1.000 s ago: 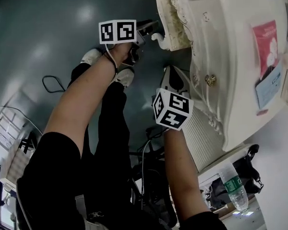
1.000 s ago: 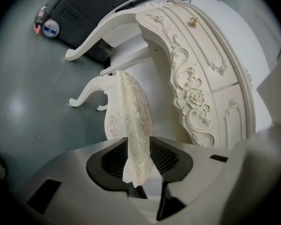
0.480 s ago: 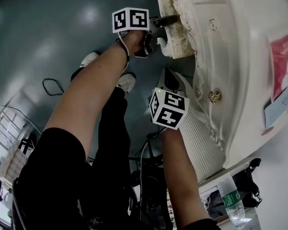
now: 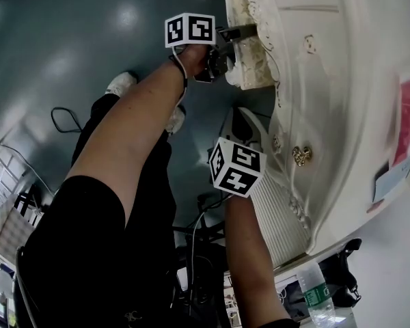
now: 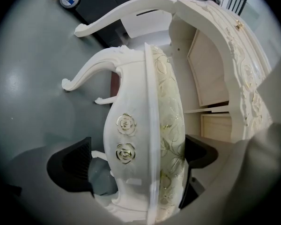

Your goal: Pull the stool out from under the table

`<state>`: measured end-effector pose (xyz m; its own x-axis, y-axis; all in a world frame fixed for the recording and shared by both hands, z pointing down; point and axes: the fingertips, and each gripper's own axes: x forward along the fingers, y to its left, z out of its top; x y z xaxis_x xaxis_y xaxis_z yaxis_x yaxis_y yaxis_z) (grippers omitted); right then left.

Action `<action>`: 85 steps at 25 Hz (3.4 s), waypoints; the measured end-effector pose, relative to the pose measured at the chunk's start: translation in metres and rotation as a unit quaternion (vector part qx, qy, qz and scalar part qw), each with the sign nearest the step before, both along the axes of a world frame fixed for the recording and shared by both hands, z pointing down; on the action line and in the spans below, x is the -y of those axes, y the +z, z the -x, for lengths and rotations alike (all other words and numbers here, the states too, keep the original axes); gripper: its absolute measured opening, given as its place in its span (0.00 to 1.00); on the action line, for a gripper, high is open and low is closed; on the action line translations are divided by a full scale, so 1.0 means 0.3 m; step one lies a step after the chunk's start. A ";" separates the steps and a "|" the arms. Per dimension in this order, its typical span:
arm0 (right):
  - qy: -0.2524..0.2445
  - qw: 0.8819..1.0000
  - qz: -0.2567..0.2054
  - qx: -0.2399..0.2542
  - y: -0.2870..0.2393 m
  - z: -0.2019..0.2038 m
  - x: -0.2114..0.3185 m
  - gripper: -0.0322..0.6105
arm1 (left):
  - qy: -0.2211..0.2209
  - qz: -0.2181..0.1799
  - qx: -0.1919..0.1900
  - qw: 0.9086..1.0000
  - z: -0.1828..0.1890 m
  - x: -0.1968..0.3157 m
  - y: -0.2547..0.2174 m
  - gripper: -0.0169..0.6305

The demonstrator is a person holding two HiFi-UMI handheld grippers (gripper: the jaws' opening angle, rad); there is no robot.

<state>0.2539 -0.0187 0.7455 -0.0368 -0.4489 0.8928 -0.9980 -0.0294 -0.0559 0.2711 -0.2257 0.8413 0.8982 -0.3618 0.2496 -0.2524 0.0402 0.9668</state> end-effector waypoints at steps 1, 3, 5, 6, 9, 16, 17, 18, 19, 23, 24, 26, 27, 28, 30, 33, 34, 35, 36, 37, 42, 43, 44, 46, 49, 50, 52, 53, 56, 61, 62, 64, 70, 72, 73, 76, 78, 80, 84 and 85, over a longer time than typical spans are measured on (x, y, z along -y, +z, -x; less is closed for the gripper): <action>0.000 1.000 -0.003 0.000 0.003 -0.003 0.005 0.06 | 0.003 -0.007 -0.009 1.000 -0.004 0.005 0.000 0.94; 0.000 1.000 -0.005 0.003 0.012 -0.004 0.009 0.06 | 0.009 -0.021 -0.029 0.999 -0.013 0.013 -0.005 0.94; -0.002 1.000 -0.004 0.007 0.024 0.002 0.009 0.06 | 0.016 -0.033 -0.047 0.998 -0.021 0.015 -0.010 0.94; -0.002 1.000 -0.005 0.010 0.030 0.007 0.010 0.06 | 0.019 -0.038 -0.055 0.998 -0.025 0.016 -0.011 0.94; -0.004 1.000 -0.008 0.017 0.044 0.021 0.016 0.06 | 0.030 -0.052 -0.076 0.995 -0.037 0.023 -0.016 0.94; 0.002 0.999 -0.020 0.027 0.057 0.036 -0.004 0.06 | 0.018 -0.057 -0.083 0.995 -0.036 0.028 -0.016 0.93; 0.002 0.999 -0.019 0.027 0.058 0.042 -0.014 0.06 | 0.020 -0.056 -0.081 0.995 -0.035 0.025 -0.016 0.92; 0.001 0.999 -0.019 0.028 0.060 0.047 -0.023 0.06 | 0.022 -0.054 -0.080 0.995 -0.033 0.022 -0.015 0.91; 0.001 0.999 -0.018 0.029 0.062 0.052 -0.030 0.06 | 0.023 -0.053 -0.079 0.995 -0.030 0.020 -0.015 0.91; 0.006 0.999 -0.017 0.033 0.068 0.064 -0.040 0.06 | 0.019 -0.051 -0.077 0.996 -0.024 0.023 -0.019 0.88; 0.006 0.999 -0.017 0.034 0.068 0.068 -0.043 0.06 | 0.017 -0.051 -0.076 0.996 -0.019 0.019 -0.017 0.88; 0.005 0.999 -0.018 0.036 0.065 0.074 -0.039 0.06 | 0.016 -0.049 -0.074 0.996 -0.004 0.009 -0.012 0.87; 0.004 0.999 -0.020 0.036 0.062 0.073 -0.033 0.06 | 0.014 -0.049 -0.073 0.996 0.002 0.005 -0.011 0.87; 0.005 0.999 -0.022 0.036 0.058 0.070 -0.026 0.06 | 0.013 -0.049 -0.073 0.996 0.007 0.003 -0.011 0.87; 0.008 0.999 -0.026 0.036 0.049 0.067 -0.012 0.06 | 0.013 -0.049 -0.073 0.996 0.020 -0.003 -0.013 0.87; 0.005 0.999 -0.031 0.036 0.035 0.077 0.003 0.06 | 0.016 -0.044 -0.069 0.996 0.052 -0.025 -0.013 0.87; 0.003 0.999 -0.033 0.035 0.031 0.081 0.007 0.06 | 0.016 -0.043 -0.069 0.997 0.064 -0.036 -0.013 0.87; 0.000 0.999 -0.034 0.034 0.029 0.085 0.014 0.06 | 0.015 -0.042 -0.069 0.997 0.077 -0.046 -0.012 0.87; -0.001 0.999 -0.035 0.034 0.028 0.089 0.022 0.06 | 0.014 -0.042 -0.070 0.997 0.093 -0.056 -0.011 0.87; -0.001 0.999 -0.037 0.034 0.026 0.095 0.030 0.06 | 0.012 -0.042 -0.070 0.997 0.110 -0.068 -0.011 0.87; -0.014 0.998 -0.045 0.039 0.005 0.150 0.053 0.06 | 0.017 -0.043 -0.070 0.996 0.220 -0.131 -0.008 0.87; -0.018 0.998 -0.046 0.041 -0.001 0.164 0.052 0.06 | 0.016 -0.043 -0.069 0.997 0.244 -0.143 -0.007 0.87; -0.022 0.998 -0.048 0.042 -0.007 0.179 0.048 0.06 | 0.014 -0.043 -0.069 0.997 0.267 -0.155 -0.007 0.86; -0.030 0.997 -0.049 0.046 -0.019 0.205 0.041 0.06 | 0.007 -0.043 -0.070 0.997 0.308 -0.178 -0.007 0.86; -0.042 0.997 -0.050 0.048 -0.027 0.245 0.033 0.06 | -0.003 -0.043 -0.070 0.997 0.373 -0.214 -0.007 0.86; -0.043 0.997 -0.050 0.050 -0.026 0.260 0.029 0.06 | -0.005 -0.044 -0.070 0.997 0.398 -0.229 -0.007 0.86; -0.045 0.996 -0.048 0.057 -0.026 0.287 0.023 0.06 | -0.009 -0.042 -0.069 0.997 0.454 -0.264 -0.007 0.86; -0.048 0.996 -0.048 0.058 -0.027 0.300 0.023 0.06 | -0.012 -0.042 -0.067 0.997 0.484 -0.283 -0.007 0.86; -0.059 0.995 -0.048 0.060 -0.037 0.337 0.026 0.06 | -0.017 -0.046 -0.048 0.998 0.581 -0.344 0.003 0.86; -0.073 0.993 -0.059 0.075 -0.069 0.414 0.046 0.06 | -0.041 -0.013 -0.059 0.997 0.731 -0.459 0.005 0.85; -0.077 0.992 -0.060 0.076 -0.072 0.428 0.049 0.06 | -0.047 -0.005 -0.059 0.997 0.761 -0.480 0.007 0.85; -0.081 0.992 -0.058 0.078 -0.073 0.456 0.057 0.06 | -0.044 -0.014 -0.045 0.998 0.823 -0.511 0.015 0.85; -0.110 0.989 -0.053 0.080 -0.089 0.558 0.077 0.06 | -0.048 -0.016 -0.025 0.998 0.976 -0.586 0.000 0.85; -0.113 0.989 -0.050 0.077 -0.085 0.571 0.089 0.06 | -0.049 -0.014 -0.024 0.998 0.996 -0.593 -0.008 0.84; -0.113 0.990 -0.048 0.076 -0.082 0.572 0.095 0.06 | -0.049 -0.012 -0.020 0.999 1.000 -0.594 -0.008 0.83; -0.112 0.990 -0.042 0.072 -0.078 0.580 0.097 0.06 | -0.046 -0.008 -0.004 0.999 0.999 -0.598 -0.006 0.81; -0.114 0.990 -0.041 0.072 -0.084 0.594 0.095 0.06 | -0.043 -0.005 0.010 0.999 1.003 -0.602 -0.006 0.81; -0.117 0.990 -0.037 0.071 -0.091 0.611 0.090 0.06 | -0.041 0.003 0.024 0.999 1.012 -0.607 -0.011 0.81; -0.121 0.991 -0.023 0.061 -0.109 0.628 0.072 0.06 | -0.053 -0.009 0.100 0.994 1.100 -0.623 -0.053 0.80; -0.121 0.991 -0.021 0.060 -0.116 0.630 0.064 0.06 | -0.057 -0.023 0.142 0.988 1.143 -0.627 -0.072 0.67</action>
<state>0.0648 -0.0379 0.7108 -0.2519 -0.4501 0.8567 -0.9618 0.2149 -0.1699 -0.0717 -0.0375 0.8196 0.7470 -0.4729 0.4673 -0.5109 0.0416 0.8587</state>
